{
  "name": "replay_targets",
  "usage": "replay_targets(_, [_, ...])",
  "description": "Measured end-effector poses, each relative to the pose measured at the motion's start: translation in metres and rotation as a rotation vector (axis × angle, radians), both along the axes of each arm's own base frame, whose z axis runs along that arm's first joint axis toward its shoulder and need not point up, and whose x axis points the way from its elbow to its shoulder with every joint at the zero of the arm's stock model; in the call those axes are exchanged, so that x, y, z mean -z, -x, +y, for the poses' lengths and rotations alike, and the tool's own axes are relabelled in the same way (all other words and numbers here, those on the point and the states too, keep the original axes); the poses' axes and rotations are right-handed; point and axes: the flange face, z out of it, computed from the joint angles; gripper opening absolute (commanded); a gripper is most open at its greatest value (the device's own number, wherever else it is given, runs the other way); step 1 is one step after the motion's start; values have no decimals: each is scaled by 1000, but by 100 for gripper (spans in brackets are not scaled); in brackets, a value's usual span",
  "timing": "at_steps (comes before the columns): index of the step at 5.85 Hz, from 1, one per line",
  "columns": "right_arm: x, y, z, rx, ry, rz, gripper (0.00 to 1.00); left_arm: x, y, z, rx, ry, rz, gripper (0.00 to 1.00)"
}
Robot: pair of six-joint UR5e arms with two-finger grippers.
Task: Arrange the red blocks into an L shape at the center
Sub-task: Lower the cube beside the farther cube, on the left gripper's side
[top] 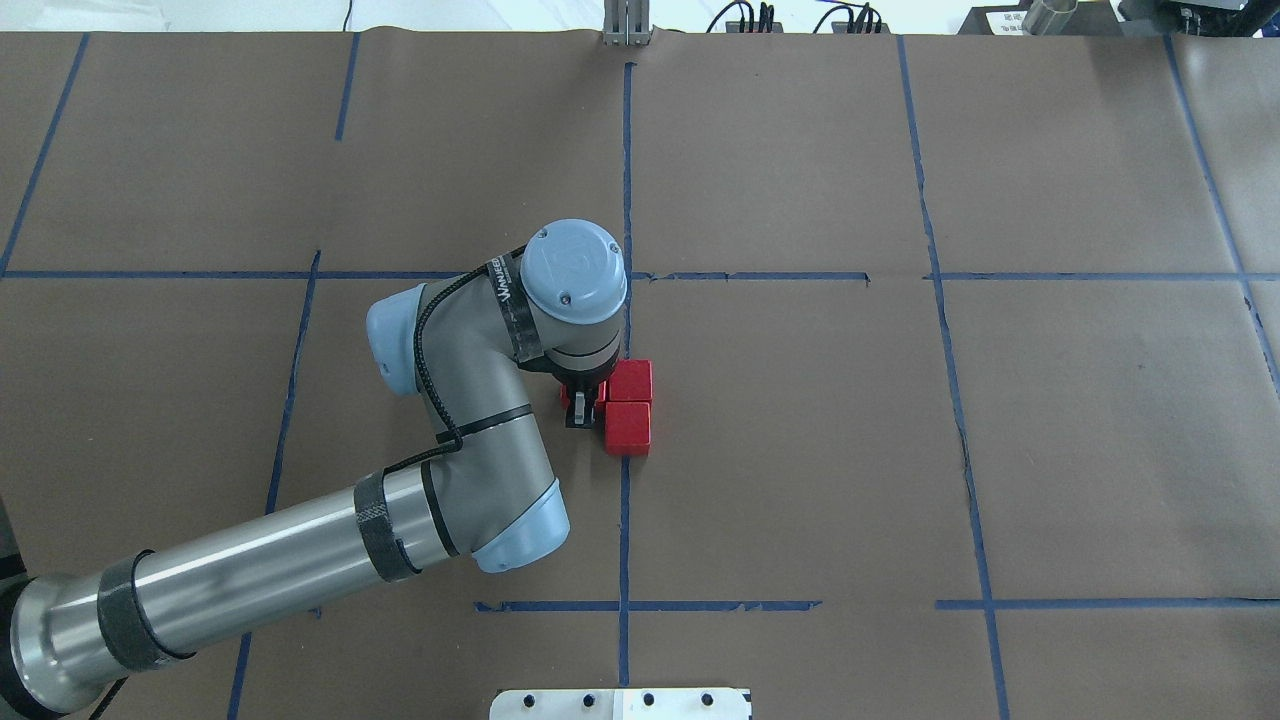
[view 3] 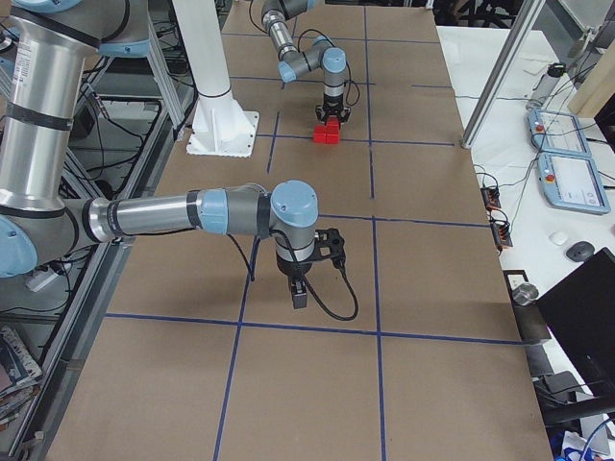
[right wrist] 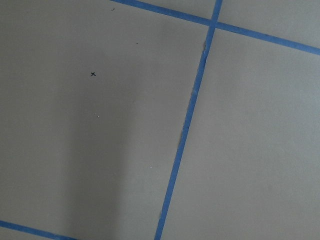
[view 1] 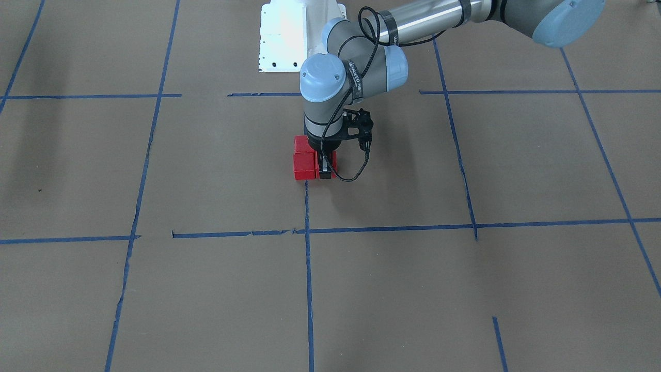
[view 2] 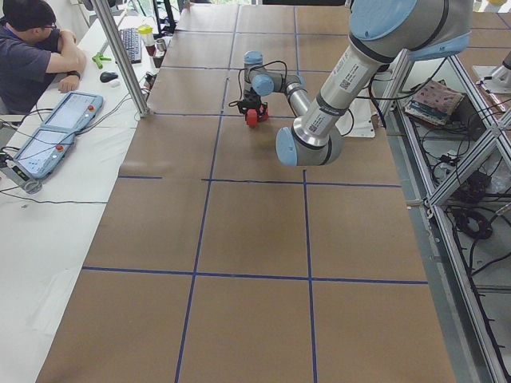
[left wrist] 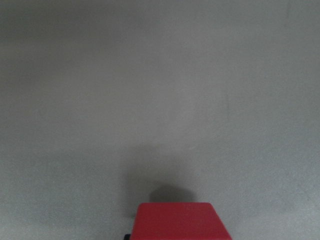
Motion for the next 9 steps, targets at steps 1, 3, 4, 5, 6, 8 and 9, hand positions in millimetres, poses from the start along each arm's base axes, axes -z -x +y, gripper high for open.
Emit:
replay_targets(1, [0, 0, 0, -1, 0, 0, 100, 0, 0, 0, 2, 2, 0, 58])
replay_targets(3, [0, 0, 0, 0, 0, 0, 100, 0, 0, 0, 4, 3, 2, 60])
replay_targets(4, [0, 0, 0, -1, 0, 0, 100, 0, 0, 0, 6, 4, 2, 64])
replay_targets(5, [0, 0, 0, -2, 0, 0, 100, -1, -1, -1, 10, 7, 2, 67])
replay_targets(6, [0, 0, 0, -1, 0, 0, 100, -3, -3, -1, 12, 9, 3, 69])
replay_targets(8, [0, 0, 0, 0, -1, 0, 100, -4, -4, -2, 9, 6, 5, 81])
replay_targets(9, [0, 0, 0, 0, -1, 0, 100, -3, -4, -2, -3, -7, 5, 100])
